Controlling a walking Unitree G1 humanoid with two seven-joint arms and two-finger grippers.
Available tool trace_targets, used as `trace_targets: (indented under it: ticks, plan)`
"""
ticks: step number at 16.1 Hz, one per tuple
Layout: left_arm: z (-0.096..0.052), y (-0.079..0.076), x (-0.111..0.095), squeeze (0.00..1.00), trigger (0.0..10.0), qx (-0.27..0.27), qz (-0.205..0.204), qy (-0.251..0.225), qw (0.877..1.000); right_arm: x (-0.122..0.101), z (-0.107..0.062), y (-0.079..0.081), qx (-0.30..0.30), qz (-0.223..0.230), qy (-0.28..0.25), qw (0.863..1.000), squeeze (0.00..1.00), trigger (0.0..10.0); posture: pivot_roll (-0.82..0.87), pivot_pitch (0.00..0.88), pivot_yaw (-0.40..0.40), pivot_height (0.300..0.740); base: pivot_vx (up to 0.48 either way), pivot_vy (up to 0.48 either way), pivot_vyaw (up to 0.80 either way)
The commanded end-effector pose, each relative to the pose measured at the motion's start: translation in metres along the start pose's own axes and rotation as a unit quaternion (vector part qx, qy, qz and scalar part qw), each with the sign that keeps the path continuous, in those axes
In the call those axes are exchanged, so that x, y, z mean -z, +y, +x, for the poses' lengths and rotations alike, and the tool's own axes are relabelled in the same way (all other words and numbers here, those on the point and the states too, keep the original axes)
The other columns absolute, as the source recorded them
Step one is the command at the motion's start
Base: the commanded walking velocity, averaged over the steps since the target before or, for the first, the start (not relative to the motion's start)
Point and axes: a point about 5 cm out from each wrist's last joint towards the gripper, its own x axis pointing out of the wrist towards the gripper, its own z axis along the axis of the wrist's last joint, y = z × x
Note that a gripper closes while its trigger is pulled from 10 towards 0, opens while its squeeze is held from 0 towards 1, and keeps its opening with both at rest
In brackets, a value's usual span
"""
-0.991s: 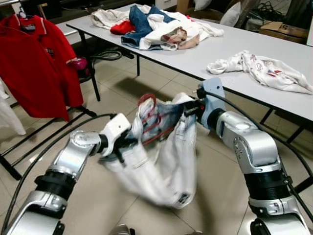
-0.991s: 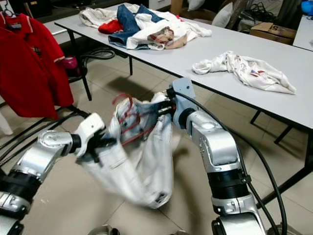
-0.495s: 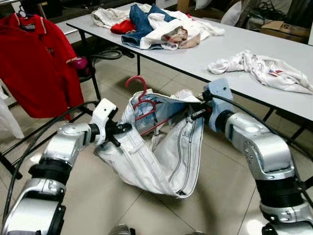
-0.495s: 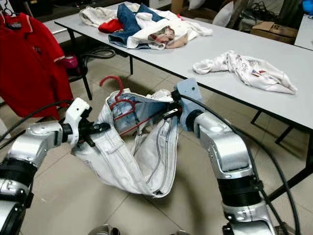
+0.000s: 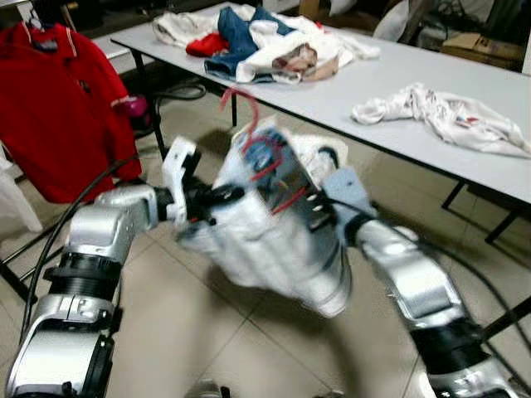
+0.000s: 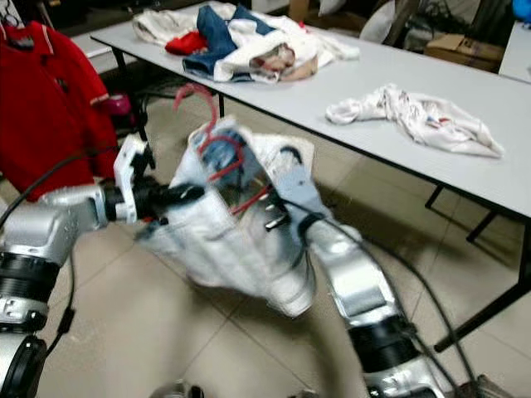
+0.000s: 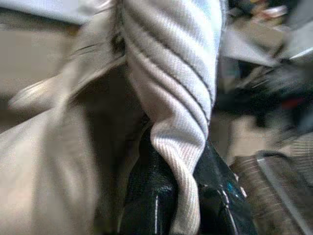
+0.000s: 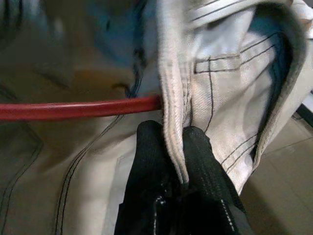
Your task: Hang hanger
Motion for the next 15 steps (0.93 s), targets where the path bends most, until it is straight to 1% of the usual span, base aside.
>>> trace_targets:
  ticks: [1, 2, 3, 4, 5, 7, 8, 9, 10, 11, 12, 13, 14, 15]
  plan:
    - [0.0, -0.02, -0.02, 0.0, 0.0, 0.063, 0.027, -0.035, 0.997, 0.006, 0.007, 0.009, -0.006, -0.014, 0.012, 1.0, 0.0, 0.0, -0.08, 0.0, 0.056, 0.74, 0.0, 0.0, 0.0]
    - [-0.001, -0.035, -0.01, 0.0, 0.0, 0.105, 0.046, 0.007, 0.993, 0.005, 0.015, 0.008, 0.01, -0.022, 0.006, 1.0, 0.0, 0.0, -0.07, 0.0, 0.052, 0.74, 0.0, 0.0, 0.0]
    - [-0.003, -0.038, -0.008, 0.0, 0.0, 0.115, 0.047, 0.015, 0.992, 0.004, 0.017, 0.007, 0.016, -0.023, 0.002, 1.0, 0.0, 0.0, -0.07, 0.0, 0.052, 0.74, 0.0, 0.0, 0.0]
    - [-0.007, -0.044, -0.006, 0.0, 0.0, 0.131, 0.045, 0.019, 0.99, 0.002, 0.021, 0.004, 0.029, -0.031, -0.008, 0.999, 0.0, 0.0, -0.07, 0.0, 0.048, 0.74, 0.0, 0.0, 0.0]
    - [-0.01, -0.045, -0.005, 0.0, 0.0, 0.136, 0.051, 0.02, 0.989, 0.001, 0.023, 0.004, 0.031, -0.033, -0.015, 0.999, 0.0, 0.0, -0.07, 0.0, 0.045, 0.74, 0.0, 0.0, 0.0]
    - [-0.013, -0.045, -0.008, 0.0, 0.0, 0.128, 0.062, 0.016, 0.99, 0.001, 0.024, 0.005, 0.026, -0.041, -0.021, 0.999, 0.0, 0.0, -0.06, 0.0, 0.04, 0.74, 0.0, 0.0, 0.0]
    - [-0.015, -0.041, -0.011, 0.0, 0.0, 0.106, 0.078, 0.015, 0.991, 0.002, 0.025, 0.008, 0.019, -0.046, -0.026, 0.998, 0.0, 0.0, -0.06, 0.0, 0.036, 0.74, 0.0, 0.0, 0.0]
    - [-0.018, -0.037, -0.013, 0.0, 0.0, 0.085, 0.09, 0.015, 0.992, 0.003, 0.026, 0.01, 0.013, -0.047, -0.033, 0.998, 0.0, 6.9, -0.06, 0.0, 0.035, 0.74, 0.0, 0.0, 0.0]
    - [-0.021, -0.033, -0.015, 0.0, 0.0, 0.069, 0.101, 0.014, 0.992, 0.002, 0.026, 0.011, 0.005, -0.033, -0.042, 0.999, 0.0, 10.0, -0.06, 0.0, 0.036, 0.74, 0.0, 0.0, 0.0]
    - [-0.023, -0.029, -0.016, 0.0, 0.0, 0.046, 0.118, 0.016, 0.992, 0.0, 0.025, 0.013, -0.009, -0.008, -0.059, 0.998, 0.0, 10.0, -0.06, 0.0, 0.036, 0.74, 0.0, 0.0, 0.0]
    - [-0.024, -0.02, -0.016, 0.0, 0.0, 0.009, 0.149, 0.031, 0.988, -0.002, 0.024, 0.011, -0.012, 0.003, -0.073, 0.997, 1.0, 10.0, -0.06, 0.0, 0.036, 0.74, 0.0, 0.0, 0.0]
    - [-0.027, -0.009, -0.015, 0.0, 0.0, -0.038, 0.192, 0.055, 0.979, -0.002, 0.021, 0.009, -0.015, 0.003, -0.083, 0.996, 1.0, 10.0, -0.06, 0.0, 0.035, 0.74, 0.0, 0.0, 0.0]
    - [-0.03, -0.003, -0.015, 0.0, 0.0, -0.063, 0.213, 0.066, 0.973, -0.002, 0.019, 0.008, -0.018, 0.001, -0.087, 0.996, 1.0, 10.0, -0.06, 0.0, 0.036, 0.74, 0.0, 0.0, 0.0]
    - [-0.033, 0.004, -0.016, 0.0, 0.0, -0.089, 0.245, 0.08, 0.962, -0.002, 0.014, 0.007, -0.035, 0.002, -0.1, 0.994, 1.0, 10.0, -0.06, 0.0, 0.037, 0.74, 0.0, 0.0, 0.0]
